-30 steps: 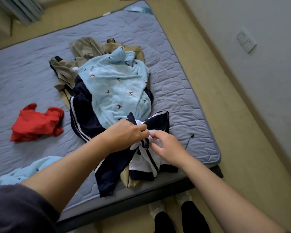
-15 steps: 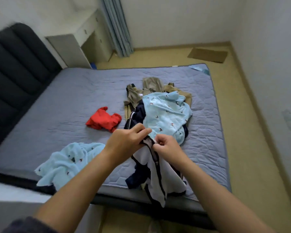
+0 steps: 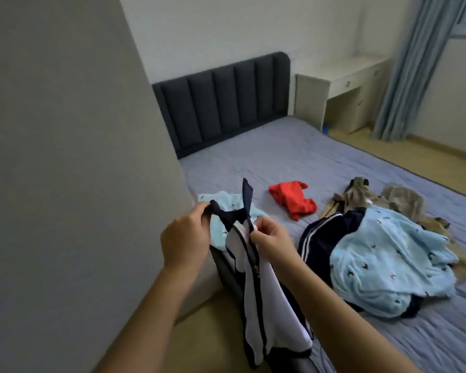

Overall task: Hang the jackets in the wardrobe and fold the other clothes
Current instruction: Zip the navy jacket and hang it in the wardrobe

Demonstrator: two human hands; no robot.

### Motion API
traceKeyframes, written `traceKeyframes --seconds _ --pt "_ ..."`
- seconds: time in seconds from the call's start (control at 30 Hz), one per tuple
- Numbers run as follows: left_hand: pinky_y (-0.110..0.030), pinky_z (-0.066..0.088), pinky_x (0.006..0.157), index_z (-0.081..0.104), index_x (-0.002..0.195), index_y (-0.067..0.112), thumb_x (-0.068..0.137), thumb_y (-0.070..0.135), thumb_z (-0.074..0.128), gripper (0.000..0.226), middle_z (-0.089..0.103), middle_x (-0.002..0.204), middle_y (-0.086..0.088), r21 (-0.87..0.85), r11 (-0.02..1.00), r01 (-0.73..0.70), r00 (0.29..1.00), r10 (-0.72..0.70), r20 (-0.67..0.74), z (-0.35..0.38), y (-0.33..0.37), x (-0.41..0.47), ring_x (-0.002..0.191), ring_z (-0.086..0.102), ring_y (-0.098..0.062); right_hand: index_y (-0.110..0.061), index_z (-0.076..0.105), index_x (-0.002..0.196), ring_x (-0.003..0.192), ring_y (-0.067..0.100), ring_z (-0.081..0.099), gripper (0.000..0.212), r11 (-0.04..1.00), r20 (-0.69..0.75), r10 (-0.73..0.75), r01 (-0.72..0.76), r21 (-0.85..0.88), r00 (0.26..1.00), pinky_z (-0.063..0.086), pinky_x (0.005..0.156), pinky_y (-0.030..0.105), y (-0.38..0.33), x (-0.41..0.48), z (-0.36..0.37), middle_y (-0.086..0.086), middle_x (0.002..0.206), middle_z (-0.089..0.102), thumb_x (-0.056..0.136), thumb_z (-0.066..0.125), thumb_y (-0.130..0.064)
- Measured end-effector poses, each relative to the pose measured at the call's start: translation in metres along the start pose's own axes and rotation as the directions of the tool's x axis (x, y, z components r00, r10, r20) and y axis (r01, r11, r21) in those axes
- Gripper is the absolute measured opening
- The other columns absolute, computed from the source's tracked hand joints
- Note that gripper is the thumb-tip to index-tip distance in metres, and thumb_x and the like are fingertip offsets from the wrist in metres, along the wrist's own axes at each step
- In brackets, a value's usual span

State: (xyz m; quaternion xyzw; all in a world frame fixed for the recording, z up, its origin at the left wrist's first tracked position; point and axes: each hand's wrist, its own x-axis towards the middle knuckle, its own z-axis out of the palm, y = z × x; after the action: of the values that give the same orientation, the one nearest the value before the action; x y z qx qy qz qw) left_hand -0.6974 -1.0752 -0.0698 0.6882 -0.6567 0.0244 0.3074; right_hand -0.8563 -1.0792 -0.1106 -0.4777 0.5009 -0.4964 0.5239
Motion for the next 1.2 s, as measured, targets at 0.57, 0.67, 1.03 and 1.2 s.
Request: traceKeyframes --seconds 0.57,0.67,1.03,1.2 --pt "-0.040 0.049 0.079 0.061 0.107 -0.002 0.095 0.008 0.030 0.035 0.069 0.099 -0.021 -0.909 -0.417 -0.011 0.418 -0.828 0.374 -0.208 -0.203 -0.221 0.092 0.065 -0.032 0.000 0.050 0.095 0.074 0.025 0.053 0.031 0.640 0.632 0.531 -0.756 0.138 0.565 0.045 0.077 0.039 0.011 -0.156 0.288 0.014 0.086 0.054 0.092 0.022 0.012" --pt "-0.048 0.040 0.102 0.060 0.117 -0.003 0.085 0.013 0.034 0.045 0.062 0.117 -0.024 -0.899 -0.384 -0.213 0.361 -0.886 0.293 -0.263 -0.236 -0.288 0.111 0.057 -0.040 0.001 0.057 0.082 0.071 0.027 0.055 0.033 0.555 0.715 0.536 -0.826 0.103 0.449 0.045 0.069 0.036 0.013 -0.229 0.342 0.015 0.070 0.062 0.093 0.027 -0.002" --pt "-0.028 0.055 0.060 0.062 0.090 0.005 0.098 0.020 0.043 0.026 0.066 0.078 -0.013 -0.960 -0.118 -0.253 0.003 -0.993 0.122 -0.414 -0.315 -0.541 0.068 0.067 -0.022 0.005 0.060 0.101 0.089 0.033 0.063 0.037 0.626 0.808 0.566 -0.723 -0.291 0.165 0.050 0.075 0.041 0.030 -0.460 0.508 0.021 0.097 0.067 0.096 0.050 -0.030" --pt "-0.028 0.056 0.064 0.064 0.095 0.003 0.098 0.024 0.044 0.029 0.070 0.080 -0.014 -0.910 0.035 -0.412 -0.191 -0.980 0.049 -0.452 -0.338 -0.629 0.070 0.067 -0.022 0.000 0.059 0.106 0.087 0.027 0.060 0.024 0.668 0.821 0.569 -0.611 -0.425 0.050 0.050 0.075 0.036 0.060 -0.542 0.569 0.018 0.103 0.063 0.099 0.046 -0.019"
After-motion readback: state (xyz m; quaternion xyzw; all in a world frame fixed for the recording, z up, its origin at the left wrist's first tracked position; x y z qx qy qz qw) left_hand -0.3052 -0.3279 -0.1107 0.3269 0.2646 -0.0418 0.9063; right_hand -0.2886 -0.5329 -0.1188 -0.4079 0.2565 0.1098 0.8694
